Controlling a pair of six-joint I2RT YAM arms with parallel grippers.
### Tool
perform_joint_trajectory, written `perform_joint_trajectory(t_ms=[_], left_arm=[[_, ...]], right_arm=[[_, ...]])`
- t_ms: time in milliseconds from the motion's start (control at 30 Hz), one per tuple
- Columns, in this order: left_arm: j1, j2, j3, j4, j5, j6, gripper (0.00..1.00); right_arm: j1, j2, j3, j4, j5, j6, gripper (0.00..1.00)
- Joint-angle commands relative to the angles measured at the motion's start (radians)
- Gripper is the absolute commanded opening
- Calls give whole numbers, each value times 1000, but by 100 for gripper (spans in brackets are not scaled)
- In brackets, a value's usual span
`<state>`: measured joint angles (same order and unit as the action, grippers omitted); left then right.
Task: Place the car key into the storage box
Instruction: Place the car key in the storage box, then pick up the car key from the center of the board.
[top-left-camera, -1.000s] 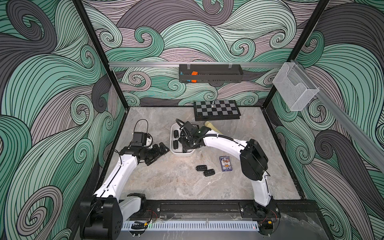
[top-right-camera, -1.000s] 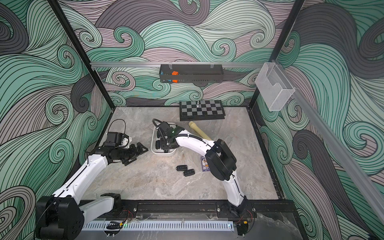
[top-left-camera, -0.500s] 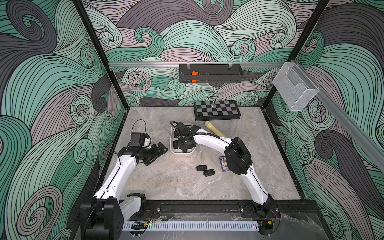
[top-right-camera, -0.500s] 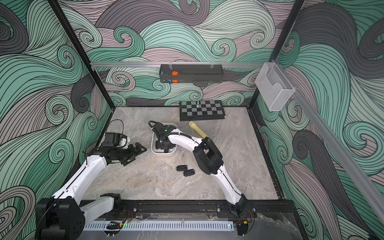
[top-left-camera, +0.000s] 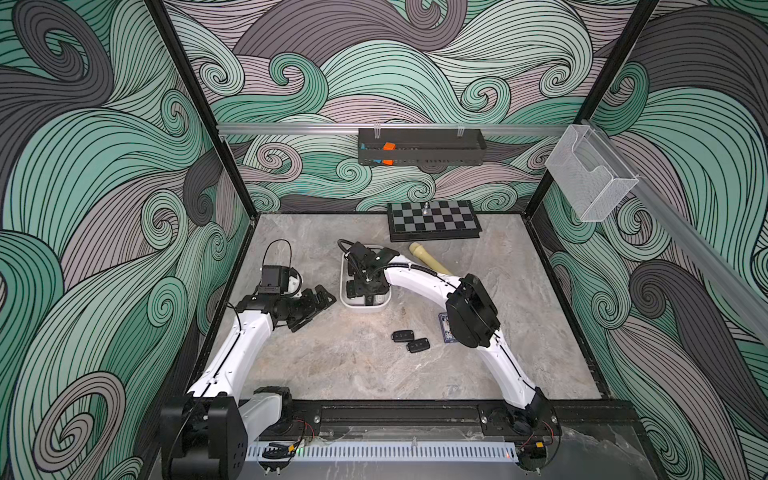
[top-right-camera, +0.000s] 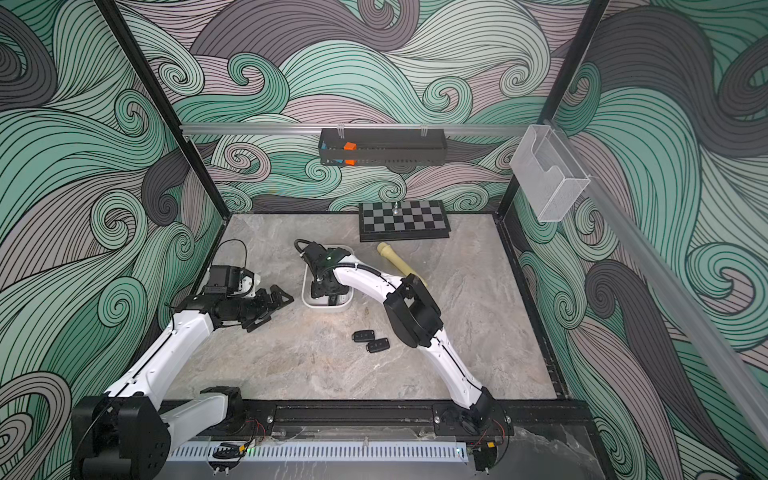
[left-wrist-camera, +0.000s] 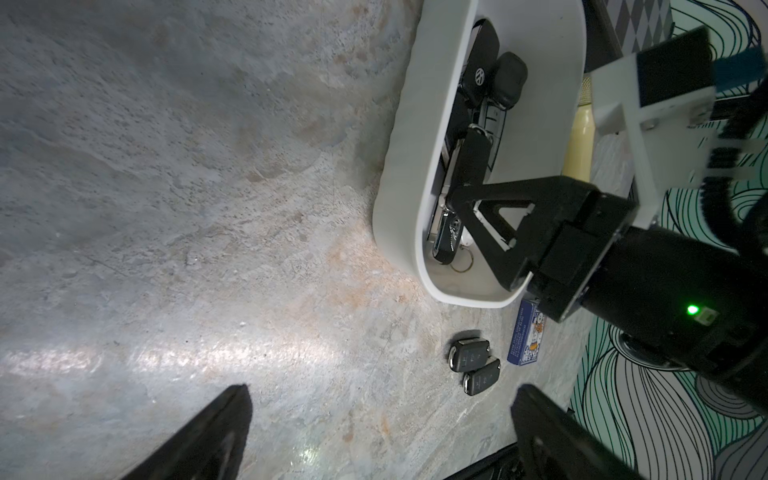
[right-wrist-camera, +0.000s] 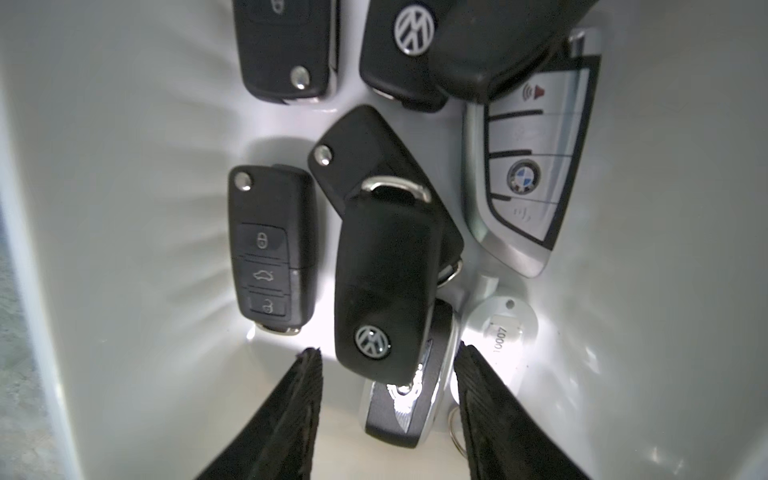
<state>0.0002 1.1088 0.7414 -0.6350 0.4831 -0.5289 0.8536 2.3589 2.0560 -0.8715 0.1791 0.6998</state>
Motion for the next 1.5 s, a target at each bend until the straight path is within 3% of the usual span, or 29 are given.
perform_joint_trajectory(t_ms=[0,367,567,633,867,1067,1300,1467], left_arm=[[14,3,1,-11,21,17,99],[14,38,14,-5,41,48,99],[12,-18,-7,-4,21,52,99],[11,-45,-21,-6,17,51,99],[-24,-118,-18,-77,-9,60,99],[-132,-171,-22,-124,-92,11,99],[-379,-216,-79,-122,-234,-112,96],[-549,-189,-113,-102,-321,-179,94]], right_arm=[[4,-74,14,-20,14,13,55],[9,-345,-195,-16,23,-66,66],[8,-542,-425,1,41,-143,86],[8,-626,-518,9,41,-149,98],[9,-909,-807,28,-31,-136,99],[8,-1180,-1046,41,-81,-106,99],[7,-1419,-1240,41,-98,-67,99],[7,-1493,-1306,42,-126,-67,99]])
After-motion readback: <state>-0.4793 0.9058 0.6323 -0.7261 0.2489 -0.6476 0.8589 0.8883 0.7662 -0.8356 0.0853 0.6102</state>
